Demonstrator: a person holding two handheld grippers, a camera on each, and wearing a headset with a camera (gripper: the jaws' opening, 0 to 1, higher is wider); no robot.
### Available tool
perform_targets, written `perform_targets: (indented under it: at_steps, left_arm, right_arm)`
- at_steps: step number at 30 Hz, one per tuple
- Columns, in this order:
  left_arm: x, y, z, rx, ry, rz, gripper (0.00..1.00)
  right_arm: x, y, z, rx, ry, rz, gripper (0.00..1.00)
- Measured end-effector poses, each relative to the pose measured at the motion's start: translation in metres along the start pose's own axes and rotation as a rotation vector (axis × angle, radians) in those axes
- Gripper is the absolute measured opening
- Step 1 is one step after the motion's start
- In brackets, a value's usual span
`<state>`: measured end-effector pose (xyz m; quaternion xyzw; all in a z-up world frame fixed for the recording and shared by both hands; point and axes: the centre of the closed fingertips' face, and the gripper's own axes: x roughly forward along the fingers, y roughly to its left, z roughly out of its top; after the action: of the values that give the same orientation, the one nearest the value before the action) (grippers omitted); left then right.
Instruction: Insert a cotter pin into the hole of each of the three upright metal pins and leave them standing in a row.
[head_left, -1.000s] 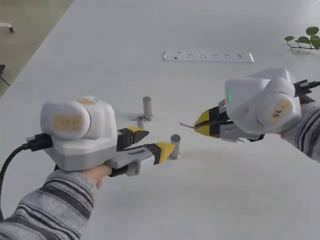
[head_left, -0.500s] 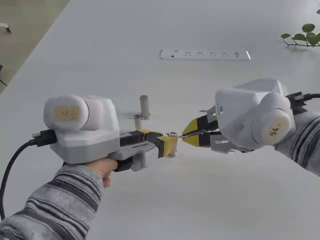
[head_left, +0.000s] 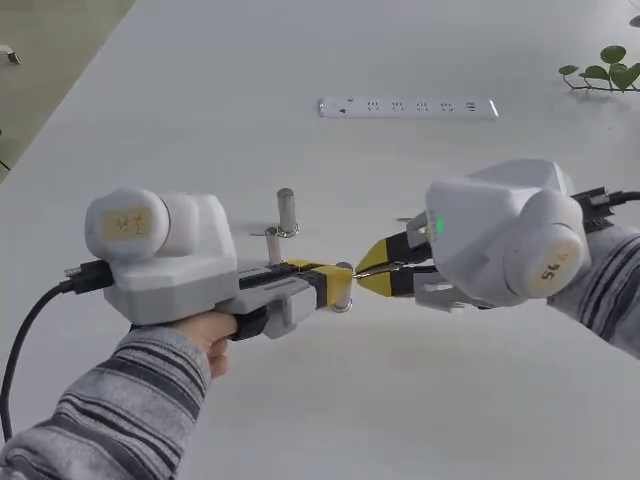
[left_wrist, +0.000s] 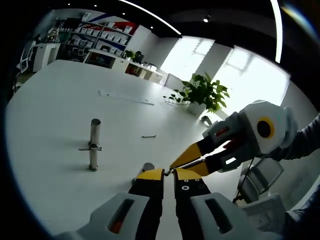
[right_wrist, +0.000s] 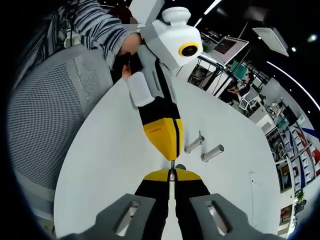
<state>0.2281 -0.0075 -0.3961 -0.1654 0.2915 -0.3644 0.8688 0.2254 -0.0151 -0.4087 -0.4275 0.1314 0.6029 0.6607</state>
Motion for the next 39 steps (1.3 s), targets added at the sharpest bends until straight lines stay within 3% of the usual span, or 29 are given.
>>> perform_targets:
  at_steps: [10, 16, 21, 26, 30, 34, 38, 39]
  left_arm:
    - [0.000, -0.004, 0.000, -0.011, -0.015, -0.021, 0.00]
    - [0.000, -0.008, -0.001, 0.128, -0.013, -0.031, 0.00]
    - [0.000, -0.010, -0.002, 0.202, -0.006, -0.044, 0.00]
    - [-0.002, -0.012, -0.003, 0.295, 0.003, -0.076, 0.00]
    - [-0.003, -0.013, -0.005, 0.347, 0.011, -0.095, 0.00]
    - [-0.007, -0.019, -0.009, 0.415, 0.020, -0.147, 0.00]
    - [-0.010, -0.022, -0.009, 0.451, 0.012, -0.176, 0.00]
    - [-0.011, -0.026, -0.010, 0.451, 0.015, -0.203, 0.00]
  right_arm:
    - [0.000, 0.000, 0.003, 0.013, -0.002, 0.000, 0.00]
    - [0.000, 0.001, 0.002, 0.056, -0.007, 0.001, 0.00]
    - [-0.001, 0.001, -0.001, 0.145, -0.019, 0.013, 0.00]
    - [-0.002, 0.004, -0.004, 0.323, -0.049, 0.040, 0.03]
    - [-0.002, 0.007, -0.007, 0.453, -0.090, 0.086, 0.07]
    - [-0.004, 0.014, -0.008, 0.547, -0.124, 0.146, 0.09]
    - [-0.005, 0.022, -0.008, 0.598, -0.139, 0.182, 0.10]
    - [-0.006, 0.025, -0.007, 0.610, -0.149, 0.195, 0.10]
